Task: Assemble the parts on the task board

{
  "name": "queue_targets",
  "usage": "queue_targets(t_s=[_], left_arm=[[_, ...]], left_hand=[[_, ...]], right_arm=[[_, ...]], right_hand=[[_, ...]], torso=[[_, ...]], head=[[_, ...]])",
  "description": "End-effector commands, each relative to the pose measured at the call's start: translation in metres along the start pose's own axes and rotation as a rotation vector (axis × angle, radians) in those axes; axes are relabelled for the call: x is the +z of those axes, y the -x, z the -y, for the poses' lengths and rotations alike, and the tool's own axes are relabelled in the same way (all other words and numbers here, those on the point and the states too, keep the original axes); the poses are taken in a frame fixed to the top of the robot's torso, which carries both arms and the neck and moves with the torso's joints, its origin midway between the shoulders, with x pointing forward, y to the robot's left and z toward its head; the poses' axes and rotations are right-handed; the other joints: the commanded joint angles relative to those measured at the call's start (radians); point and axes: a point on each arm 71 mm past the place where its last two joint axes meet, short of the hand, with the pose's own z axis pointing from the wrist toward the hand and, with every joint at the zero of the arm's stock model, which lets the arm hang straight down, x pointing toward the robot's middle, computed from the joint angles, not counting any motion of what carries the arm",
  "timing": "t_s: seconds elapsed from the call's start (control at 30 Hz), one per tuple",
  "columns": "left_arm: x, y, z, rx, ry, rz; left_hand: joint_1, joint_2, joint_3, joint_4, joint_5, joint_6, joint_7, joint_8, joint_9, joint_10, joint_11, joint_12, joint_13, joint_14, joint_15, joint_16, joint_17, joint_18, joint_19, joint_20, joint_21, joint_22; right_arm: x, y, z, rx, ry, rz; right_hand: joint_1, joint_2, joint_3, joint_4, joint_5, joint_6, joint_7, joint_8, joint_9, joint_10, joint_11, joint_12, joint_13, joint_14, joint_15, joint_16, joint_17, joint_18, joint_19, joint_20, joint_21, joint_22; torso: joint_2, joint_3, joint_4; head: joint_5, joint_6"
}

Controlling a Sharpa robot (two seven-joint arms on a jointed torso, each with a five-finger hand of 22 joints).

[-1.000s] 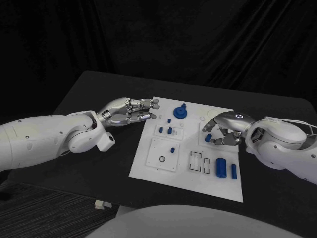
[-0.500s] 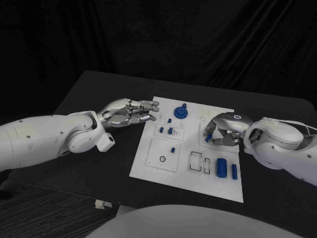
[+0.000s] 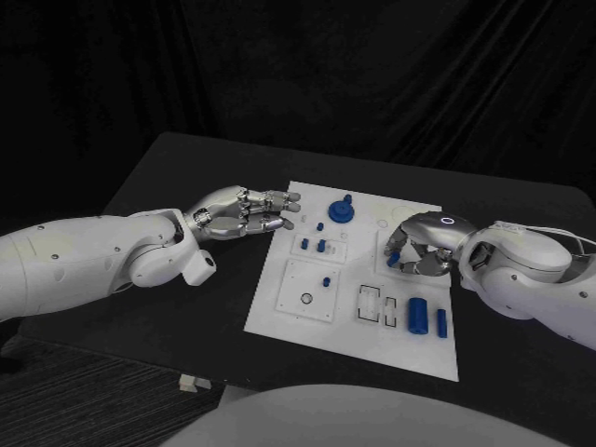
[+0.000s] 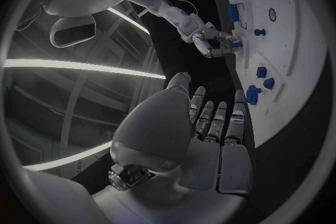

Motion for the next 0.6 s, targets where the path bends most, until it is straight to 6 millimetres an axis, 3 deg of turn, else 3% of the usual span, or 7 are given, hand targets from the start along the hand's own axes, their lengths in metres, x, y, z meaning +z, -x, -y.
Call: queue_targets(t_s=[0.03,0.1,0.13,0.23,0.43,0.6], left_arm=[[0.000,-0.001,0.000,-0.018,-0.007,-0.008],[0.000,-0.001,0.000,-0.018,-0.006,-0.009],[0.000,-0.001,0.000,-0.018,-0.006,-0.009],[0.000,-0.001,0.000,-0.018,-0.004,-0.008],[-0.001,-0.001,0.000,-0.017,-0.002,-0.006],[-0.001,0.000,0.000,-0.015,0.001,-0.003]], left_hand=[[0.013,0.000,0.001,-0.008,0.006,0.005,0.000,0.004,0.001,0.006,0.002,0.006,0.001,0.008,0.000,0.008,0.002,0.014,0.010,-0.001,0.004,-0.001],[0.014,0.000,0.002,-0.008,0.008,0.005,0.000,0.004,0.001,0.006,0.002,0.006,0.001,0.009,0.001,0.009,0.002,0.014,0.011,-0.001,0.004,-0.001],[0.016,0.000,0.002,-0.009,0.010,0.005,0.000,0.004,0.001,0.008,0.002,0.009,0.002,0.012,0.003,0.012,0.002,0.014,0.012,-0.001,0.005,-0.002],[0.017,0.000,0.003,-0.009,0.012,0.007,0.000,0.005,0.002,0.010,0.003,0.011,0.002,0.014,0.004,0.013,0.002,0.014,0.013,-0.001,0.005,-0.002],[0.020,-0.001,0.004,-0.011,0.016,0.009,0.001,0.006,0.002,0.016,0.005,0.017,0.003,0.019,0.005,0.018,0.003,0.013,0.017,-0.001,0.007,-0.003],[0.022,-0.001,0.005,-0.011,0.018,0.010,0.001,0.006,0.002,0.019,0.006,0.021,0.004,0.021,0.005,0.020,0.003,0.013,0.018,-0.001,0.007,-0.003]], right_arm=[[0.000,-0.003,0.001,-0.006,-0.023,-0.023],[0.000,-0.002,0.001,-0.006,-0.019,-0.019],[0.000,-0.002,0.001,-0.005,-0.015,-0.013],[0.000,-0.001,0.000,-0.004,-0.006,0.003],[-0.003,0.004,-0.003,0.001,0.010,0.049],[-0.007,0.020,-0.008,-0.004,0.036,0.126]], right_hand=[[-0.007,0.002,-0.003,-0.001,-0.008,-0.004,0.001,-0.003,-0.002,-0.005,0.000,-0.004,-0.001,-0.007,-0.002,-0.005,-0.003,0.014,-0.006,0.001,-0.009,0.036],[0.005,0.009,0.004,-0.011,0.014,0.007,0.005,0.000,0.001,0.007,-0.002,-0.002,-0.001,-0.009,-0.004,-0.005,-0.006,0.016,-0.006,0.002,-0.012,0.036],[0.016,0.013,0.015,-0.020,0.052,0.028,0.004,0.010,0.007,0.022,-0.006,0.001,-0.001,-0.006,-0.008,0.002,-0.002,0.016,-0.001,0.000,-0.004,0.039],[0.036,0.018,0.039,-0.042,0.112,0.077,0.005,0.035,0.027,0.063,-0.019,0.009,0.000,-0.005,-0.019,0.008,-0.001,0.015,0.006,-0.010,0.009,0.047],[0.039,0.020,0.049,-0.057,0.123,0.104,0.001,0.052,0.045,0.088,-0.027,0.010,0.000,-0.002,-0.025,0.014,0.001,0.010,0.015,-0.017,0.041,0.055],[0.045,0.025,0.057,-0.069,0.125,0.116,0.000,0.060,0.058,0.106,-0.031,0.010,-0.001,0.004,-0.030,0.021,0.005,0.007,0.023,-0.022,0.066,0.061]], torso=[[0.000,-0.0002,0.0002],[0.000,-0.0001,0.0001],[0.000,0.0000,0.0000],[0.000,0.0000,0.0001],[0.000,0.0001,0.0000],[0.000,0.0000,0.0000]], head=[[-0.001,0.000],[0.000,0.000],[0.001,0.000],[0.001,0.000],[0.003,0.000],[-0.001,0.000]])
